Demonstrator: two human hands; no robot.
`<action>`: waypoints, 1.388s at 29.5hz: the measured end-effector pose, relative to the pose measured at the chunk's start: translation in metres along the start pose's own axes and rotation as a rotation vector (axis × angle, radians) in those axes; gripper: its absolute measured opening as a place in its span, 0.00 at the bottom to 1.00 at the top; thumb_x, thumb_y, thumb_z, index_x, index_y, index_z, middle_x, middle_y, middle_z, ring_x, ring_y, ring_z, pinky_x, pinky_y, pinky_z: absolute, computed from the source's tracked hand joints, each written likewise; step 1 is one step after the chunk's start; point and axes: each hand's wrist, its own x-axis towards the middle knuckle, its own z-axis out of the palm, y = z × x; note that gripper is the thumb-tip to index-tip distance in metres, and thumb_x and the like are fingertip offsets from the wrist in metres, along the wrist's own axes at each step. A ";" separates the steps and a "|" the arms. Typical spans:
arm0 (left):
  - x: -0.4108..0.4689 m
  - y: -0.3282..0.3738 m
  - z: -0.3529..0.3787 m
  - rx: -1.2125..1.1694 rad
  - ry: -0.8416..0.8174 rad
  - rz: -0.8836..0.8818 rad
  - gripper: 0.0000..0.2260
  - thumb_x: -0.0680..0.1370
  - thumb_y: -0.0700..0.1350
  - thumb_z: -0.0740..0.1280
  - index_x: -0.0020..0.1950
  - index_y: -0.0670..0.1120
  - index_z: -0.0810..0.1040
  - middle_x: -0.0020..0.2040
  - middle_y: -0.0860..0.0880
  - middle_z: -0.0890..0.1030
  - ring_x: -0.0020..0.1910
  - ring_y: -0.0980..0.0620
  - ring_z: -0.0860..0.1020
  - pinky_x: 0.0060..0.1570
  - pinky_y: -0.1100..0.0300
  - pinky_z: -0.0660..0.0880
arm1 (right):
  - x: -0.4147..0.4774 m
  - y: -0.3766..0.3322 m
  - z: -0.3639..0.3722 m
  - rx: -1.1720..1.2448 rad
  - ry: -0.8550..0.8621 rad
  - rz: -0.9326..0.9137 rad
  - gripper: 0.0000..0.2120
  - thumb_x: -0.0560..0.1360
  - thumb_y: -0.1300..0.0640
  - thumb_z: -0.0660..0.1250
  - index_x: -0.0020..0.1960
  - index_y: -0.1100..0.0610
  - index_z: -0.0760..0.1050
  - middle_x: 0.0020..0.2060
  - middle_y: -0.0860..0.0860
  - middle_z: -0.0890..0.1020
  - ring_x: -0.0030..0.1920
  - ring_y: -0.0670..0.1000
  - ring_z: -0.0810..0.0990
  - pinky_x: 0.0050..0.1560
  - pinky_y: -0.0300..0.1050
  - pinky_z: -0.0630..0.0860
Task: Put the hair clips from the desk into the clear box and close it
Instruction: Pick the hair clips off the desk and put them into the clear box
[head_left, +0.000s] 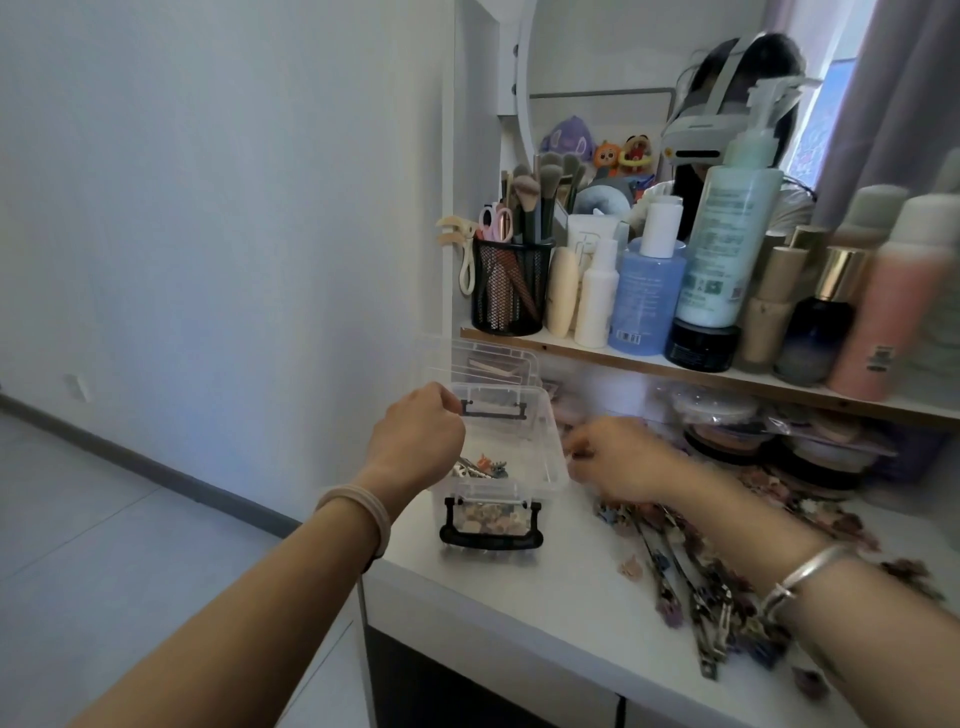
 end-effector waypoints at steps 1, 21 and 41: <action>0.000 0.000 0.000 0.001 0.001 0.003 0.16 0.78 0.37 0.53 0.62 0.45 0.73 0.62 0.45 0.76 0.56 0.43 0.76 0.57 0.51 0.72 | 0.000 0.002 0.008 -0.081 -0.047 -0.026 0.09 0.76 0.58 0.61 0.46 0.58 0.79 0.50 0.57 0.82 0.43 0.49 0.74 0.46 0.42 0.70; -0.001 0.000 0.001 -0.010 -0.016 0.007 0.16 0.78 0.36 0.53 0.63 0.44 0.72 0.62 0.45 0.75 0.57 0.44 0.75 0.59 0.50 0.72 | -0.017 -0.028 -0.039 0.520 0.252 -0.141 0.06 0.71 0.60 0.71 0.39 0.50 0.79 0.38 0.47 0.81 0.40 0.45 0.78 0.45 0.37 0.75; -0.002 0.003 0.006 0.012 -0.017 0.016 0.16 0.78 0.37 0.53 0.63 0.45 0.72 0.62 0.45 0.76 0.56 0.45 0.75 0.57 0.52 0.71 | -0.026 -0.003 -0.001 -0.118 -0.073 -0.048 0.10 0.73 0.65 0.65 0.51 0.59 0.82 0.50 0.51 0.84 0.50 0.48 0.79 0.51 0.37 0.72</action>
